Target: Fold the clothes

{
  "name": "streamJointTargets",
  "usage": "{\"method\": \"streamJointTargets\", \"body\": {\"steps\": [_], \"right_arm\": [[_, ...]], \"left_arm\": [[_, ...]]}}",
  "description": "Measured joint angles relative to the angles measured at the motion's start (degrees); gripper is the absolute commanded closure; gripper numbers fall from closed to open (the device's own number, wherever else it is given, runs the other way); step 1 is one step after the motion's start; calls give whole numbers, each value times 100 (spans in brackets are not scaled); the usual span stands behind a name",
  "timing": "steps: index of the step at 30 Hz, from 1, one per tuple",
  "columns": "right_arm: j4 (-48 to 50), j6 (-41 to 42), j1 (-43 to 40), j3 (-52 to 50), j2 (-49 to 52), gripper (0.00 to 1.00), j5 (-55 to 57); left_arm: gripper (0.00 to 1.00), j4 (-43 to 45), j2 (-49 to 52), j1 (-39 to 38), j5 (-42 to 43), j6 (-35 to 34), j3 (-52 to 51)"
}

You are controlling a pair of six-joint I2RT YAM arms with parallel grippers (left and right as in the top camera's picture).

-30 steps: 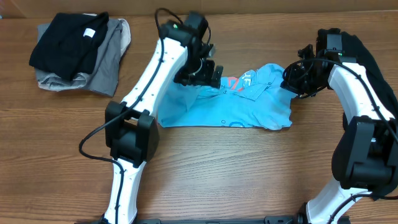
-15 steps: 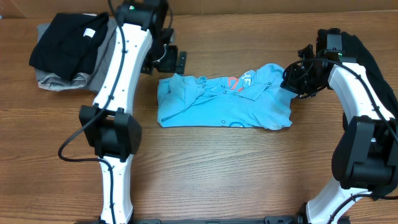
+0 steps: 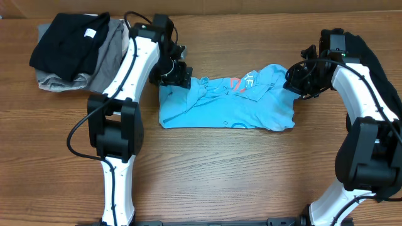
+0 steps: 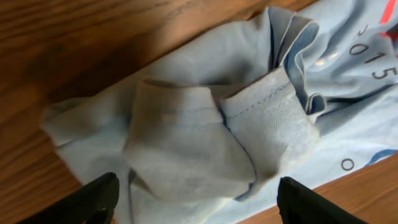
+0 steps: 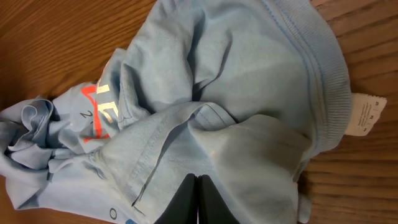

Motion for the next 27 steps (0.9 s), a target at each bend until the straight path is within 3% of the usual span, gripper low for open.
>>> {"method": "streamJointTargets", "body": {"steps": [6, 10, 15, 24, 27], "right_arm": [[0, 2, -2, 0, 0, 96, 0], [2, 0, 0, 0, 0, 96, 0], [-2, -4, 0, 0, 0, 96, -2], [2, 0, 0, 0, 0, 96, -2], [2, 2, 0, 0, 0, 96, 2]], "left_arm": [[41, 238, 0, -9, -24, 57, -162], [45, 372, 0, -9, -142, 59, -173], [59, 535, 0, -9, -219, 59, -177], [96, 619, 0, -136, -280, 57, -177], [96, 619, 0, -208, -286, 46, -177]]}}
